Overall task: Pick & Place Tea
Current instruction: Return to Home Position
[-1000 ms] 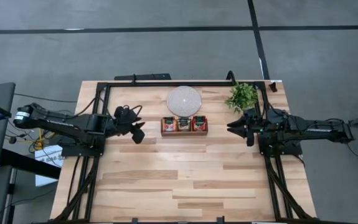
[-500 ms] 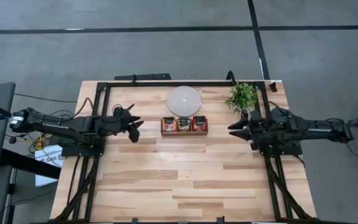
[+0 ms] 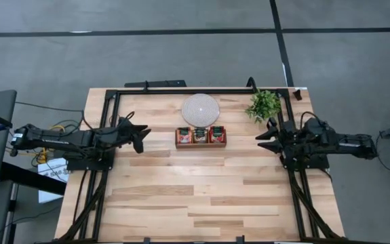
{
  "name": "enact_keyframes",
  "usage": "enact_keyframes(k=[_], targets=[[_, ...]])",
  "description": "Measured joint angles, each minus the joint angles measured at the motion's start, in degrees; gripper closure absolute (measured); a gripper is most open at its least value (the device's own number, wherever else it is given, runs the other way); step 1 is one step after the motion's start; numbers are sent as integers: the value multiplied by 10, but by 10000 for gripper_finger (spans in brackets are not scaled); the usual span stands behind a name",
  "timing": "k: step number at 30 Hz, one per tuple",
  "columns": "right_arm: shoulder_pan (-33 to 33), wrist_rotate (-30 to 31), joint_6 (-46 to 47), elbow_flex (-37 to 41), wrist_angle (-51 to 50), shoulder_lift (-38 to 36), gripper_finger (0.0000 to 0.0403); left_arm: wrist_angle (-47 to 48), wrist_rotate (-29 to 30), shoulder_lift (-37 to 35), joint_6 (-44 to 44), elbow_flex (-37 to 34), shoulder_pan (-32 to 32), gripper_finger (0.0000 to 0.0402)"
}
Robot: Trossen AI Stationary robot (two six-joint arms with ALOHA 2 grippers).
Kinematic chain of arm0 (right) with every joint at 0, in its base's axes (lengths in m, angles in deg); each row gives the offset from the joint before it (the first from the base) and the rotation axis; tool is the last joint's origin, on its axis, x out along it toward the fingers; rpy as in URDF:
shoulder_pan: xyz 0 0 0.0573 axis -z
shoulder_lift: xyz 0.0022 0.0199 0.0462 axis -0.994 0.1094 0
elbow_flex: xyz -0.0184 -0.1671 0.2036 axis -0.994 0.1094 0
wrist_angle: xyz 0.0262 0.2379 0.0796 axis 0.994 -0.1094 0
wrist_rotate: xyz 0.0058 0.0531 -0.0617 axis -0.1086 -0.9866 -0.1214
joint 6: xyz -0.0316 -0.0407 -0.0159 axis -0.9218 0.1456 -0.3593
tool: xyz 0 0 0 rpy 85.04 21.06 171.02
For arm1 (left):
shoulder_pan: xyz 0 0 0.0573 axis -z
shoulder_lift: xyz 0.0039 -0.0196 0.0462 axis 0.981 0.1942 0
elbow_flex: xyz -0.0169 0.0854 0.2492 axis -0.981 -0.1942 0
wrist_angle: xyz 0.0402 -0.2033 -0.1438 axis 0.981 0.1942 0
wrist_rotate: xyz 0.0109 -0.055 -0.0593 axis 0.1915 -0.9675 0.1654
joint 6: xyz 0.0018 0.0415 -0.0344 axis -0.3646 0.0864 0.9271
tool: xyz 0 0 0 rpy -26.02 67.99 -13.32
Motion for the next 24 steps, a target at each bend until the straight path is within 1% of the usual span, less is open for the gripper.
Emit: enact_keyframes(k=[2, 5, 7, 8, 12, 16, 24], targets=[[0, -1, -3, 36, 42, -14, 285, -12, 0, -10, 6, -13, 0, 278], [0, -2, 14, 106, 130, -33, 285, -31, 0, -15, 17, -31, 0, 278], [0, -16, 24, 148, 182, -45, 285, -31, 0, -14, 19, -35, 0, 278], [0, -26, 27, 157, 188, -51, 285, -33, 1, -14, 20, -37, 0, 278], [1, -55, 29, 156, 178, -73, 285, -34, 3, -14, 12, -37, 0, 278], [1, -76, 12, 155, 198, -81, 285, -32, 26, -24, 11, -37, -1, 278], [0, -74, 26, 155, 189, -81, 285, -29, 33, -71, -26, -37, -8, 278]])
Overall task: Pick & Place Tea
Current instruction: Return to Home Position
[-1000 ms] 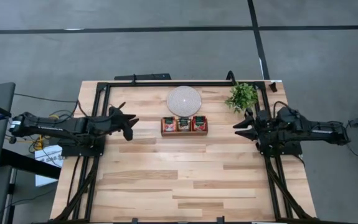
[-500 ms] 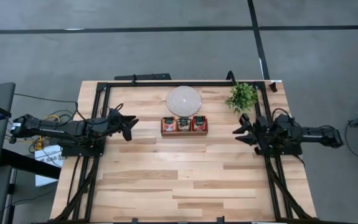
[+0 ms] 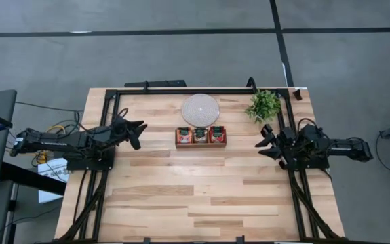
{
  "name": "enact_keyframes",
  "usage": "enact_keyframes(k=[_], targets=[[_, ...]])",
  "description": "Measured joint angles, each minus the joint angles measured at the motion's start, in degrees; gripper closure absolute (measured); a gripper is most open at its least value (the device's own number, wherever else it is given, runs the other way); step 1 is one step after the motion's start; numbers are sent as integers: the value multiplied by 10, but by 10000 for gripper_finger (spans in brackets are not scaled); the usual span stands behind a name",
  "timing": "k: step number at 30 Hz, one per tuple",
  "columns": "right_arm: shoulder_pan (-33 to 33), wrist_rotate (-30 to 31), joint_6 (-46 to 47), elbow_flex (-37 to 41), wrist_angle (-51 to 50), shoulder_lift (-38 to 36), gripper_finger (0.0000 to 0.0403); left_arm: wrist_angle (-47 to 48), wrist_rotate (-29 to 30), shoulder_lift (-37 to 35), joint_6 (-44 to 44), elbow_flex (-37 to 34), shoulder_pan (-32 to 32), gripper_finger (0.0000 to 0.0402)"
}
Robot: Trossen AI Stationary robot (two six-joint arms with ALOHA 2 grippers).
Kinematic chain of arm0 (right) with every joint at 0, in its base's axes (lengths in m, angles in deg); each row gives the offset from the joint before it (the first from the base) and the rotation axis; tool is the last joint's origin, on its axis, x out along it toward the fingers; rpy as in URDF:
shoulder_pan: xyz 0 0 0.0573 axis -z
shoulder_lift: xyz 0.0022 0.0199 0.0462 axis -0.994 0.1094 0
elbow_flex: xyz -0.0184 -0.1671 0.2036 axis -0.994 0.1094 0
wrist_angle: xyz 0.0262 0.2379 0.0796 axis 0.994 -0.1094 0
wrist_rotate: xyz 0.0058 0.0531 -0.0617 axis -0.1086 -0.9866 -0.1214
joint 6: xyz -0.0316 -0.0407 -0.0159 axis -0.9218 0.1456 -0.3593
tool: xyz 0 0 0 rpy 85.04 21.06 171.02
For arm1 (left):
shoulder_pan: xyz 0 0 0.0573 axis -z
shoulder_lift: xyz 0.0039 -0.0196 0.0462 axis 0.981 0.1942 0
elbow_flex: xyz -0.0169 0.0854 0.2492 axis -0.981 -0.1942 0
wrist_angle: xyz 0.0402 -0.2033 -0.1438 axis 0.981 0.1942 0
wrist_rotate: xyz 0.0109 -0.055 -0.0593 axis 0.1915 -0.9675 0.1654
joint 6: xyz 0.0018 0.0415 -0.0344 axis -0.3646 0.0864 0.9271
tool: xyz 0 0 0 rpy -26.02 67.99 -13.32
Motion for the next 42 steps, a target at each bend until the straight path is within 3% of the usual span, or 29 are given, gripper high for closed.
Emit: enact_keyframes(k=[6, 11, 20, 26, 33, 42], targets=[[0, 2, 1, 0, -38, 0, 285, -40, -3, -40, -24, -40, -4, 278], [0, -7, -33, 0, -37, 0, 285, -129, -58, -66, -43, -103, -4, 278], [0, -49, -44, 0, -52, 0, 285, -73, -119, -54, -39, -111, -4, 278], [0, -47, -84, 0, -72, 0, 285, -67, -268, -43, -4, -111, -3, 278], [1, 39, -101, 0, -106, 0, 285, -67, -232, -14, 14, -112, -4, 278], [1, -18, -141, 0, -94, 0, 285, -111, -220, -16, 10, -113, -4, 278]])
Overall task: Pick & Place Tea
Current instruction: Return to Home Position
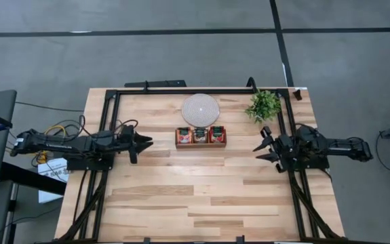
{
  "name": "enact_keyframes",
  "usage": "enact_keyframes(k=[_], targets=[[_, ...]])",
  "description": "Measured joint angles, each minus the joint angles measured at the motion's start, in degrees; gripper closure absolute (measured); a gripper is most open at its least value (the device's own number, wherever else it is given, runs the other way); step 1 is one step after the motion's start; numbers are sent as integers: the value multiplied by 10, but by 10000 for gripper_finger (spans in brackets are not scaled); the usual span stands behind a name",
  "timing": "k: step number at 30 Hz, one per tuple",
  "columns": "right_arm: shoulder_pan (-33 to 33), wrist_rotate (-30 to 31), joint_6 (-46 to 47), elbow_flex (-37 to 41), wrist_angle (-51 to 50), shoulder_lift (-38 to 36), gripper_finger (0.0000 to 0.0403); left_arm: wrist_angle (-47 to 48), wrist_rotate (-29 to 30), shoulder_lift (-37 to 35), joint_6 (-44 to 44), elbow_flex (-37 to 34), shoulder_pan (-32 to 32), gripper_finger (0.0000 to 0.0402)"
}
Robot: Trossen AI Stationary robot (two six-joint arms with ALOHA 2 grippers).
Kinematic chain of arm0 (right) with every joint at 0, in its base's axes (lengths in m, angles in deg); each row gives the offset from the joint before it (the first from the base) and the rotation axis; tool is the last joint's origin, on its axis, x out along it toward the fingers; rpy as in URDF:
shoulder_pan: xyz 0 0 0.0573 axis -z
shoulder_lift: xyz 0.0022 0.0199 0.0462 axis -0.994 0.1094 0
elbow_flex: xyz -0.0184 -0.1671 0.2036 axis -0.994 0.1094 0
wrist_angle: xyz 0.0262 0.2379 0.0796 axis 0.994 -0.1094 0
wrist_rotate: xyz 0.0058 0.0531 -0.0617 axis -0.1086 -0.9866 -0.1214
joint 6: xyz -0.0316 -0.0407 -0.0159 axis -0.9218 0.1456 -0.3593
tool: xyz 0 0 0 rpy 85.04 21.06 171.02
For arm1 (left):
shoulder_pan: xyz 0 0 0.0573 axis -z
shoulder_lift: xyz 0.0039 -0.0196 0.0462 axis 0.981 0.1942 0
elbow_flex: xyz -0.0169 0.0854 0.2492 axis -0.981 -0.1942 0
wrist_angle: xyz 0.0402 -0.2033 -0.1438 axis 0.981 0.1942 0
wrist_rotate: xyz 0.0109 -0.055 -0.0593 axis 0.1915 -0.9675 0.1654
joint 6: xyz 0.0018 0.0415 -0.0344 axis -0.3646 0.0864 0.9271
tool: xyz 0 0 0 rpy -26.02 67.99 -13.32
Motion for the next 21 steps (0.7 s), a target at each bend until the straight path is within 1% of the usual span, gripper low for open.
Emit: enact_keyframes(k=[4, 8, 12, 15, 21], targets=[[0, -46, -4, 0, 30, 0, 285, -46, -39, -12, -3, 0, 0, 278], [0, -76, -3, 0, 36, 0, 285, -51, -83, -30, -3, 0, 0, 278], [0, -78, -4, 0, 34, 0, 285, -41, -93, -43, -7, 0, 0, 278], [0, -91, -7, 0, 35, 0, 285, -37, -93, -44, -16, 0, 0, 278], [-1, -96, -3, 0, 36, 0, 285, -18, -99, -42, -3, 0, 0, 278]])
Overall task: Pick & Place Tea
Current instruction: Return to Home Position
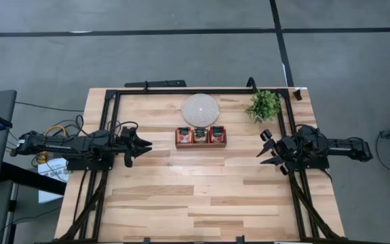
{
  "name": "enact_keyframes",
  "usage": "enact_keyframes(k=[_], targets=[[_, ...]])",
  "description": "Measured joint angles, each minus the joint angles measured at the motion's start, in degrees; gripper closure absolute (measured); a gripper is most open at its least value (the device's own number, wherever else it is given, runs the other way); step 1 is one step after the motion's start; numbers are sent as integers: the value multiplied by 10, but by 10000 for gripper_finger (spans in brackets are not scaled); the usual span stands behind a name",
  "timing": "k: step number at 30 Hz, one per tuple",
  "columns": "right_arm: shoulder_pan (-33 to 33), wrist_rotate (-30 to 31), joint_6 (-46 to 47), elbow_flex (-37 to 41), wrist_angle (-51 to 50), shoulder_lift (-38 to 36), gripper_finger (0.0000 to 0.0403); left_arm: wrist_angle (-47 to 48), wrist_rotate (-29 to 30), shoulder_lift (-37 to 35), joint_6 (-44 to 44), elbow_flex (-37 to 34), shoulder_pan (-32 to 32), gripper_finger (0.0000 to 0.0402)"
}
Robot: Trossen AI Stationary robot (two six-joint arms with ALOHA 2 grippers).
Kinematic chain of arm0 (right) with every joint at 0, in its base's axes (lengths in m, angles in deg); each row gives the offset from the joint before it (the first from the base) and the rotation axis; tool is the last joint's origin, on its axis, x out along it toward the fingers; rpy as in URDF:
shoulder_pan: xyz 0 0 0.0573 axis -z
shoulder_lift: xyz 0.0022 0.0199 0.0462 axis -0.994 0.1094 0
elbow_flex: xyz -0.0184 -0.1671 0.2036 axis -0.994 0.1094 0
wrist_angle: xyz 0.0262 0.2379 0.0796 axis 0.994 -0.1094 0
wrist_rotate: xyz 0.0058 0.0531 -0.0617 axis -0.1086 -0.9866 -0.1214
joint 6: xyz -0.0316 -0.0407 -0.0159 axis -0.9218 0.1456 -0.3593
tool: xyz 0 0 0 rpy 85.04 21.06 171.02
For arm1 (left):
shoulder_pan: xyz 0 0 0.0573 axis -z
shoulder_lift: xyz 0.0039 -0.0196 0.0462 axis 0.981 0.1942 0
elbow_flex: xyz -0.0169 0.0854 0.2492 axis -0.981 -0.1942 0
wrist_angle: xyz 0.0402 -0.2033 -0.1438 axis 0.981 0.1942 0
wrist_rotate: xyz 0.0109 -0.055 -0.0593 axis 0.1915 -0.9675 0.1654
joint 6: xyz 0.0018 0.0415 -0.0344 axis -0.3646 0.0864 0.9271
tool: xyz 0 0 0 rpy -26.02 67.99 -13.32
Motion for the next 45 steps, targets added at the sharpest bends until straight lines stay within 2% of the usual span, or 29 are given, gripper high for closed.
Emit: enact_keyframes(k=[45], targets=[[0, 5, 1, 0, 0, 0, 285, 27, 0, 0, 3, 0, 0, 278]])
